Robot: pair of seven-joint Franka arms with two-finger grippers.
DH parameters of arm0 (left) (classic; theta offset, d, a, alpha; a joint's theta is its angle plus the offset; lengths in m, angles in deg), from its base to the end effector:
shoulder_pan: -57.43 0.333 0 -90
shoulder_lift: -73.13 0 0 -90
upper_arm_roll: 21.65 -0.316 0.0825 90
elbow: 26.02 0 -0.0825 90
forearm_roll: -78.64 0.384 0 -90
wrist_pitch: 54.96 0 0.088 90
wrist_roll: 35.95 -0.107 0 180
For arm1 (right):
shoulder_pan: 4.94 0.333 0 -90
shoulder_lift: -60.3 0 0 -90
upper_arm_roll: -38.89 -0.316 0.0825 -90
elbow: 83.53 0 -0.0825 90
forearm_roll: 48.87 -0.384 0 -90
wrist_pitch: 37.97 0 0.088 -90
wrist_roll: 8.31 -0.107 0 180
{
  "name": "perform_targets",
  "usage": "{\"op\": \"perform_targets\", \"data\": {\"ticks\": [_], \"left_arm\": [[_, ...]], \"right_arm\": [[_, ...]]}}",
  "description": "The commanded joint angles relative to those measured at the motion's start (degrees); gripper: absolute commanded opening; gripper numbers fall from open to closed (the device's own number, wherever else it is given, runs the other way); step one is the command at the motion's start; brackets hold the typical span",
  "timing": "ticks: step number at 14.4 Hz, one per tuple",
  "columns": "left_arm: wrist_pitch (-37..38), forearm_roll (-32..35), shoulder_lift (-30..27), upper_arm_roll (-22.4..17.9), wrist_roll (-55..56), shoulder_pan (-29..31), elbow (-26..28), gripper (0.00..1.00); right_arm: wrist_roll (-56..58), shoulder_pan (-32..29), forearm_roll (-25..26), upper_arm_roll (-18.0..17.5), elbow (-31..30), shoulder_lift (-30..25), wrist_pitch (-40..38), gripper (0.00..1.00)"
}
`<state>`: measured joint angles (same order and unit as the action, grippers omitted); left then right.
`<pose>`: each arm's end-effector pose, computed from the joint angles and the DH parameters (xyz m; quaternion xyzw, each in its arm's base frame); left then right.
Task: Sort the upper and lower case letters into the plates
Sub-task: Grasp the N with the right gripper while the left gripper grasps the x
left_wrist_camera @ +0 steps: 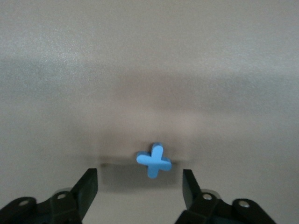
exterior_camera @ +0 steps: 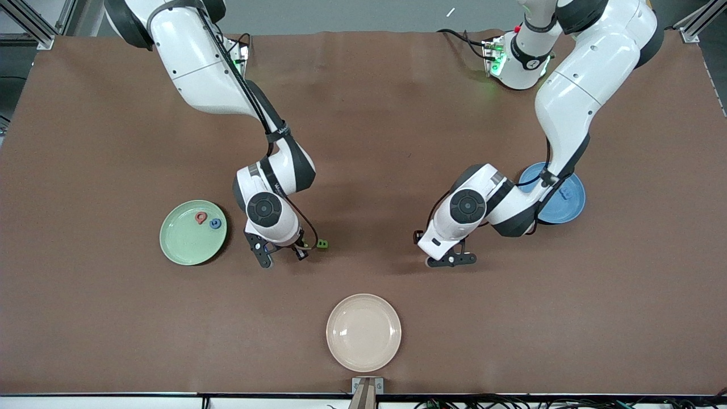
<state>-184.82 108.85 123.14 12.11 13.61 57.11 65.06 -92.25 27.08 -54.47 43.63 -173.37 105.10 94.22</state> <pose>0.6061 -0.3281 0.1785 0.9988 0.0418 -0.0225 0.0130 0.6142 0.3276 0.1787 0.8693 -0.4938 -0.0162 0.0127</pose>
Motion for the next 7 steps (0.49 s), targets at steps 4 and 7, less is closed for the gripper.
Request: {"op": "perform_targets", "data": {"ticks": [4,7], "left_arm": [[-0.9,-0.3,1.5,-2.1,0.5,-2.6,-3.2,0.67],[-1.1,-0.3,1.9,-2.1,0.5,-2.7,-3.9,0.60]], "right_arm": [[-2.4,0.7,-0.4,0.4,0.4,0.5,-0.2,0.25],[-2.0,-0.2,-0.4,0.4,0.5,0.3,-0.4,0.01]]}}
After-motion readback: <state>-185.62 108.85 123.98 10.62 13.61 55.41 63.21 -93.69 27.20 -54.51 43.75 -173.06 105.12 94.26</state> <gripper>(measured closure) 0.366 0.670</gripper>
